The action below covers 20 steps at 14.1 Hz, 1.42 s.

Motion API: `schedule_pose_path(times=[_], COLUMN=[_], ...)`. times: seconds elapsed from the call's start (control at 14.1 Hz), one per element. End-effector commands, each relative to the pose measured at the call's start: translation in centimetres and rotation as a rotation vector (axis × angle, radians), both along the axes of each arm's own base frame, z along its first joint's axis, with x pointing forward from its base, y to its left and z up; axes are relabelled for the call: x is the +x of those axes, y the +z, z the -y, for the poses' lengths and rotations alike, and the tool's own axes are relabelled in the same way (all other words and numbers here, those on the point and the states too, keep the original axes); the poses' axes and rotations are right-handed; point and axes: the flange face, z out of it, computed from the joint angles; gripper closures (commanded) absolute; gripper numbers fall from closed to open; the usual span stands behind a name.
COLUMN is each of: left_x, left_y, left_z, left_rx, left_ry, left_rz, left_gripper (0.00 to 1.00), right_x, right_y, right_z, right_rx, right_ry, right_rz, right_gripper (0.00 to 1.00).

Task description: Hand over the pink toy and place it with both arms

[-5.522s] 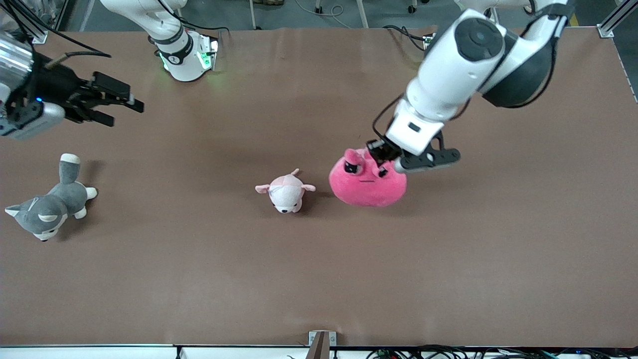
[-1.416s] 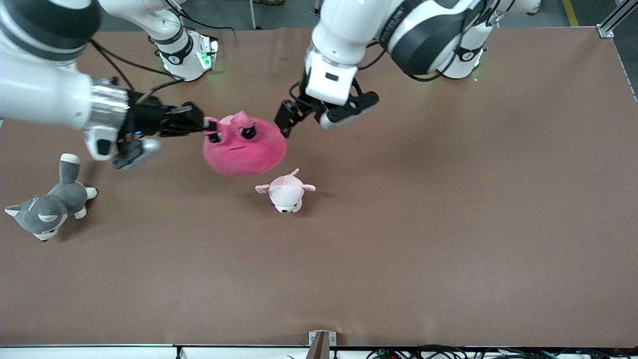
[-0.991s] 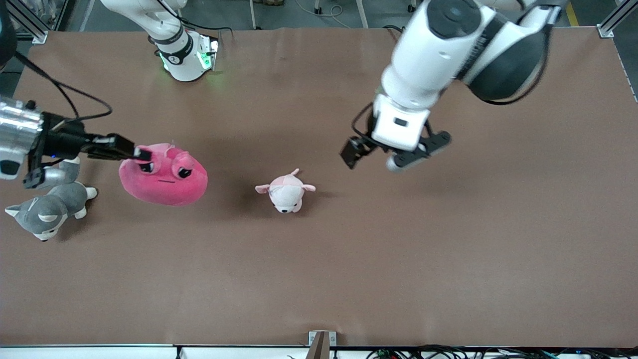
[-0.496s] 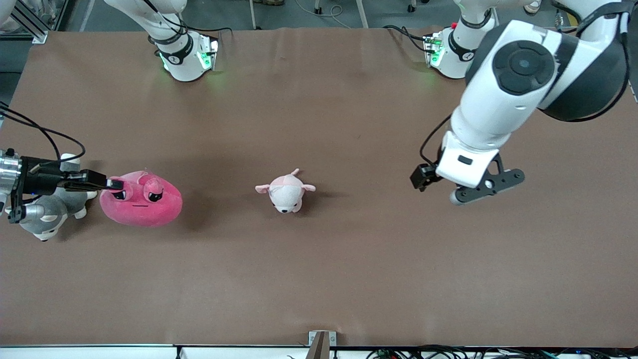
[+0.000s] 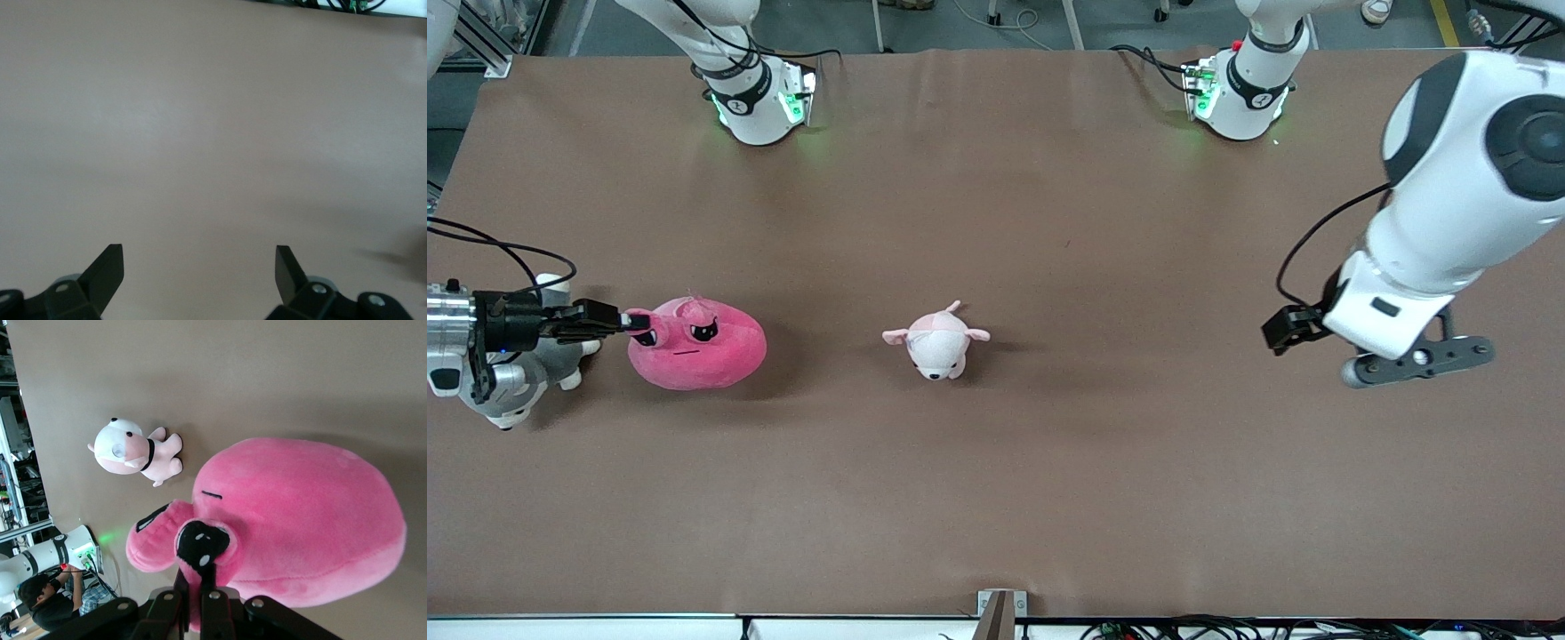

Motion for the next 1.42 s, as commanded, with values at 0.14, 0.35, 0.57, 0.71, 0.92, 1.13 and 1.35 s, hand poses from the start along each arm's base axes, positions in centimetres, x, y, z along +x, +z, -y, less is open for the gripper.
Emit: schedule_pose_path(times=[0.14, 0.35, 0.57, 0.71, 0.92, 1.13, 1.35], left_x=[-2.1, -3.5, -5.0, -5.9, -7.3, -7.9, -9.3], left_y=[2.7, 4.1, 5.1, 5.6, 6.3, 6.7, 6.9], left_z=[-3.5, -2.9, -3.5, -4.7, -5.3, -5.3, -5.4], left_rx=[0.012, 0.033, 0.044, 0.001, -0.026, -0.04, -0.035], left_ry=[-0.06, -0.064, -0.089, -0.085, -0.079, -0.077, -0.077], left_rz=[-0.036, -0.043, -0.051, -0.061, -0.062, -0.06, -0.054], left_gripper=[0.0, 0.0, 0.0, 0.0, 0.0, 0.0, 0.0], right_x=[0.0, 0.0, 0.0, -0.2, -0.2, -0.4, -0.5], right_y=[-3.5, -4.4, -6.1, -8.1, -8.8, -8.7, -8.9], right_z=[2.5, 2.7, 2.9, 3.9, 3.9, 3.2, 3.3], right_rx=[0.125, 0.135, 0.153, 0.174, 0.182, 0.203, 0.216], right_ry=[0.01, 0.027, 0.051, 0.06, 0.065, 0.078, 0.077], right_rz=[-0.019, -0.014, -0.007, -0.004, -0.01, -0.033, -0.029], right_gripper=[0.98, 0.98, 0.98, 0.98, 0.98, 0.98, 0.98])
